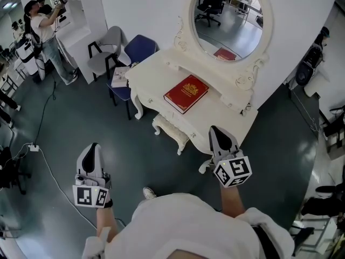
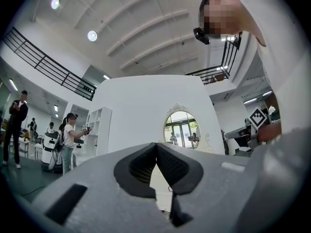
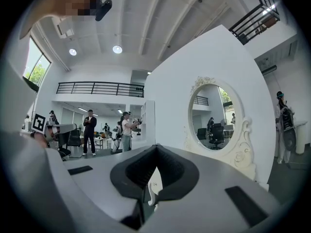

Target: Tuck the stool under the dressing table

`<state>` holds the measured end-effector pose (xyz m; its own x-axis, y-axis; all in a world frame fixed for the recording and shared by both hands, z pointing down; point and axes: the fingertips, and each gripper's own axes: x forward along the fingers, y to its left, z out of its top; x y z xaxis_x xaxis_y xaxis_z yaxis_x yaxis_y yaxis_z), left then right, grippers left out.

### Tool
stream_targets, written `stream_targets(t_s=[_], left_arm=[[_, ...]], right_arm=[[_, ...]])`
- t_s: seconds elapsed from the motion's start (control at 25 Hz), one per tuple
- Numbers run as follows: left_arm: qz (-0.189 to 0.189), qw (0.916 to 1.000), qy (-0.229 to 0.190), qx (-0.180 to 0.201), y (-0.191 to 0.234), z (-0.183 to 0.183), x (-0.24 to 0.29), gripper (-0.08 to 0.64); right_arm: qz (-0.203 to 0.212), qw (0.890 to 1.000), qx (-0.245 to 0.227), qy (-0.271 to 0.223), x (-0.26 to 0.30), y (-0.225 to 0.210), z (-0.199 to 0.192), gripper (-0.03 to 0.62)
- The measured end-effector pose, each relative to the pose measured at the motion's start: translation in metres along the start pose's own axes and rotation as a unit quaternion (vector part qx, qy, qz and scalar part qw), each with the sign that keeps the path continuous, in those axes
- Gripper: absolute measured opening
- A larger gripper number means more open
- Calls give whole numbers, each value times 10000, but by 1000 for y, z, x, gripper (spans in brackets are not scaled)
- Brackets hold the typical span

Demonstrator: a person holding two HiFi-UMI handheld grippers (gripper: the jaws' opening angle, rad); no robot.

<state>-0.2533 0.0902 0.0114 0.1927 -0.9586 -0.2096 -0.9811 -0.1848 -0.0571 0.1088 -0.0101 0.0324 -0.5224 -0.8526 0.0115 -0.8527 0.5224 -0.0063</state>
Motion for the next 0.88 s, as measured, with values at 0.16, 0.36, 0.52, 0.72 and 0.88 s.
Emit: stream_targets(t_s=[0.16,0.36,0.52,0.72,0.88], left_arm=[[-20,10000,-56,57,-2,3,2,15],[-39,9999,-157,-8,-6,2,4,15],[-105,9997,-193,-77,-12,0,7,15],[-114,9997,-175,-126,-14,-4,7,15],[-86,9998,-151,-118,-16,-4,8,15]], right_arm=[[1,10000,-72,-63,0,1,6,2],[-54,9999,-128,-75,-7,2,9,2],[-124,9999,-109,-29,-15,0,6,2],[-161,9998,-129,-59,-17,-2,6,2],[-112,9998,-140,-64,-16,-1,6,2]])
